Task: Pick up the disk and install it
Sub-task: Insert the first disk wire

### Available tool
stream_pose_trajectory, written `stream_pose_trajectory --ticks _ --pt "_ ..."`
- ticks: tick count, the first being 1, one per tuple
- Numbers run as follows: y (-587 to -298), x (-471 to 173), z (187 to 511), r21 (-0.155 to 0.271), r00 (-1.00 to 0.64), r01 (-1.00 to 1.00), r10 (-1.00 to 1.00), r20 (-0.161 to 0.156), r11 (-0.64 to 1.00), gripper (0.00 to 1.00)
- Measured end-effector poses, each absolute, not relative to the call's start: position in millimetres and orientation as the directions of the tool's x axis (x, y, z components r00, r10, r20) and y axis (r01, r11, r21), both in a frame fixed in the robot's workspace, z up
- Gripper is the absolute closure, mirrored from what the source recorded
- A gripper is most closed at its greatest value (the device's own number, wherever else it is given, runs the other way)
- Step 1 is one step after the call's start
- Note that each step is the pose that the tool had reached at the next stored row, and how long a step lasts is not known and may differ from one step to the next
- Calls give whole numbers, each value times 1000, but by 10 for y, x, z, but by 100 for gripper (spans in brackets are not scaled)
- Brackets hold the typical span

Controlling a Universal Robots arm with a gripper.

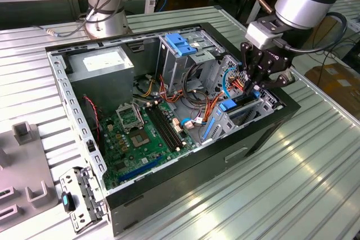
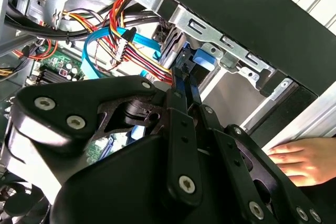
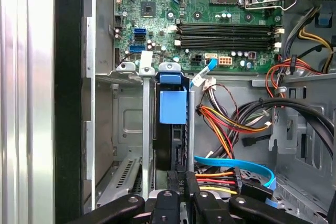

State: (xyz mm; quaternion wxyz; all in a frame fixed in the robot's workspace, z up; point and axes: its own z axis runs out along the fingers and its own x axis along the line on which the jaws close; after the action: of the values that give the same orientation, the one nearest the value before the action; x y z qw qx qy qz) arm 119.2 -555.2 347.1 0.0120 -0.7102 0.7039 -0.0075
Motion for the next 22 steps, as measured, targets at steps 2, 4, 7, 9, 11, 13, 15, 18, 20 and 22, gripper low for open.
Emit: stream_pose_trajectory --ticks 2,4,7,9,11,13,15,18,20,22 --pt "-5553 1192 3467 -28 6 -1000 -1000 -6 -6 83" --pt "-5553 1192 3464 -28 2 -1000 -1000 -6 -2 83" --pt "-5552 1192 3457 -28 -3 -1000 -1000 -6 4 83" --pt "-5553 1192 3445 -28 -7 -1000 -1000 -6 7 83" --pt "-5553 1192 3410 -28 -9 -1000 -1000 -6 9 83" --pt "-5553 1192 3387 -28 -9 -1000 -1000 -6 10 83" --pt "-5554 1192 3383 -28 -10 -1000 -1000 -6 10 83" --pt "-5554 1192 3390 -28 -10 -1000 -1000 -8 10 82" --pt "-5554 1192 3460 -28 -10 -1000 -1000 -7 10 82" --pt "-5554 1192 3531 -28 -10 -1000 -1000 -7 10 76"
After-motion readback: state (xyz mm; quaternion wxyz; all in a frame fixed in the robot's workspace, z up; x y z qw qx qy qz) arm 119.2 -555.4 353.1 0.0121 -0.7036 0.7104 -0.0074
